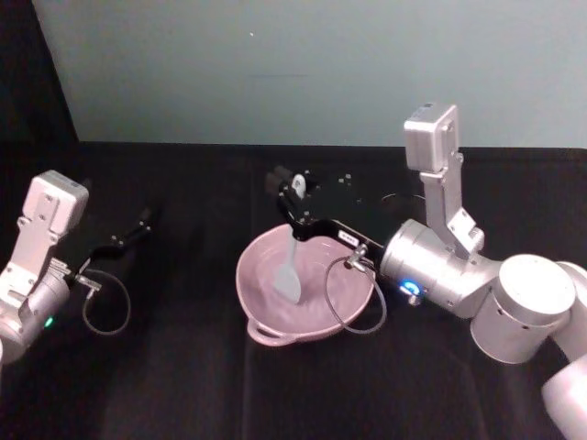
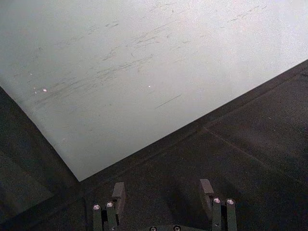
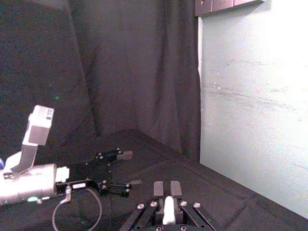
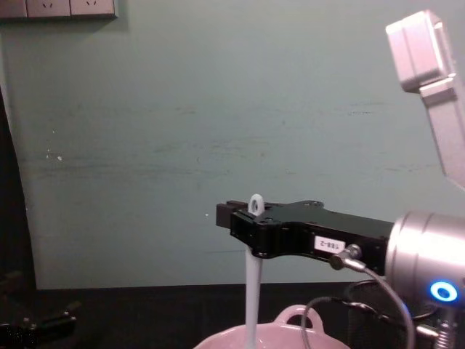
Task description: Use the one hand to pick up the spoon and stir the clear water in the bowl.
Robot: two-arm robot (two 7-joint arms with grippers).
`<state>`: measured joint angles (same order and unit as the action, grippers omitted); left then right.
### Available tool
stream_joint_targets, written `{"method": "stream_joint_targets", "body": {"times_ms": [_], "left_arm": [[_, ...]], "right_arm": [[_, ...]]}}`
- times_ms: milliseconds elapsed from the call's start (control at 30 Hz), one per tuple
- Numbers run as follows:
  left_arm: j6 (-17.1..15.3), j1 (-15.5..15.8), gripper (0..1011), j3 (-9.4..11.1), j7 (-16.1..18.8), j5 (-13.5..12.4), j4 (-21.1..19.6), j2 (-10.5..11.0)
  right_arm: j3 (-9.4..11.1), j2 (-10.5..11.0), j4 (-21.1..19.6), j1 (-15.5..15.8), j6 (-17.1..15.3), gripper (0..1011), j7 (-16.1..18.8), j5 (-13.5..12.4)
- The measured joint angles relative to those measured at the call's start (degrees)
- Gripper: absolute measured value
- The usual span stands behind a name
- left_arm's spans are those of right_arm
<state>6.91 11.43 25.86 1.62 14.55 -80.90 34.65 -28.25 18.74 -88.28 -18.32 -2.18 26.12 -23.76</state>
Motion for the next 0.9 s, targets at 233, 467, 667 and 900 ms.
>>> {"method": "stream_joint_targets", "body": {"times_ms": [233,467,667,900], "left_arm": [[0.0,0.0,1011,0.0,0.0,0.0,0.0,0.0],[0.0,0.0,1011,0.0,0.0,0.0,0.0,0.0],[0.0,0.0,1011,0.0,0.0,0.0,0.0,0.0],[0.0,0.0,1011,0.0,0.0,0.0,0.0,0.0]], "right_arm": [[-0.1,-2.6,5.0,-2.6,1.1,105,0.0,-0.5],[1.0,-3.3,8.2,-4.3,2.0,105,-0.4,-0.7],[2.9,-2.6,9.2,-4.8,2.4,105,-1.2,-1.0],[4.5,-0.9,7.4,-3.5,1.9,104,-1.9,-1.1]]}}
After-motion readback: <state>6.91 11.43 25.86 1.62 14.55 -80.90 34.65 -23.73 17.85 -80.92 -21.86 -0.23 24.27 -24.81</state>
